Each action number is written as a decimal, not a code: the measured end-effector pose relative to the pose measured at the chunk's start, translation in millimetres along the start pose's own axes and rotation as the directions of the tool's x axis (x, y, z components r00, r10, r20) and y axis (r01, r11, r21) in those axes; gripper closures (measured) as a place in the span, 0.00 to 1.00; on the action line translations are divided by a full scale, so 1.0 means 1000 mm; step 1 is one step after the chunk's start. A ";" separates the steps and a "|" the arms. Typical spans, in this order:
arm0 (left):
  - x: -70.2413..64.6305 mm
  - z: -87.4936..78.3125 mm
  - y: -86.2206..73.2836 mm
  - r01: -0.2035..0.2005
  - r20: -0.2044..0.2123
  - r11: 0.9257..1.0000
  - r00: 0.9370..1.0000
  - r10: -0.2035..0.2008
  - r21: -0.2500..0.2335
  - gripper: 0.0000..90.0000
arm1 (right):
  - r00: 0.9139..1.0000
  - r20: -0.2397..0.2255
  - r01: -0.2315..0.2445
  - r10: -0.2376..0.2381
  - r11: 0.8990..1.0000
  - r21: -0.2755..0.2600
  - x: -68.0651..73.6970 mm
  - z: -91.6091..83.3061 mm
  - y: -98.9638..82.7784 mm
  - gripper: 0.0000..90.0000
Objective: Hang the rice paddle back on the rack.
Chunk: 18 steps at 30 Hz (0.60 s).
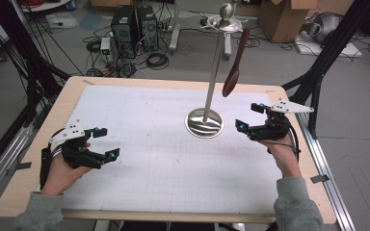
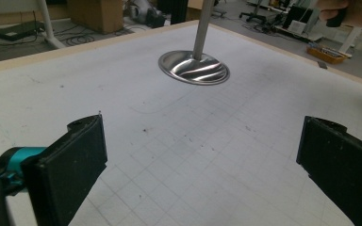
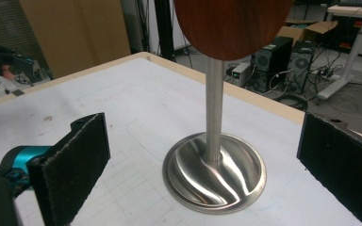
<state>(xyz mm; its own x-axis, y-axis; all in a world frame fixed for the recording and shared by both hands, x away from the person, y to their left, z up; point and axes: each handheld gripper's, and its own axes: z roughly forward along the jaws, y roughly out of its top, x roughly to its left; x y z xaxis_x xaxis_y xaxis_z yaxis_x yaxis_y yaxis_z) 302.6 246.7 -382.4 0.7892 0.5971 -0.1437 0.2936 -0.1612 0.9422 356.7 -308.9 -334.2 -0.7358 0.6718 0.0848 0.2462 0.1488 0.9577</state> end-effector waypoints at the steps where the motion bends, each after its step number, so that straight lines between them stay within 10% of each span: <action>1: 0.000 0.000 0.000 0.001 0.001 1.000 1.000 -0.001 -0.001 0.03 | 1.000 0.001 -0.001 0.001 1.000 -0.003 0.000 -0.001 -0.001 0.02; 18: 0.002 -0.001 -0.001 0.005 -0.003 1.000 1.000 -0.005 -0.001 0.03 | 1.000 -0.022 -0.011 0.011 1.000 0.017 0.001 -0.007 -0.026 0.02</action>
<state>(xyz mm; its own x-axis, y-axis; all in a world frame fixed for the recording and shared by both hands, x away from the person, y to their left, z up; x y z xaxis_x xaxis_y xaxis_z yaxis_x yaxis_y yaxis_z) 303.3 248.2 -383.5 0.7863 0.6001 -0.1474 0.2966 -0.1573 0.9420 345.2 -317.5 -356.6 -0.7465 0.6577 0.1013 0.2646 0.1536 0.9520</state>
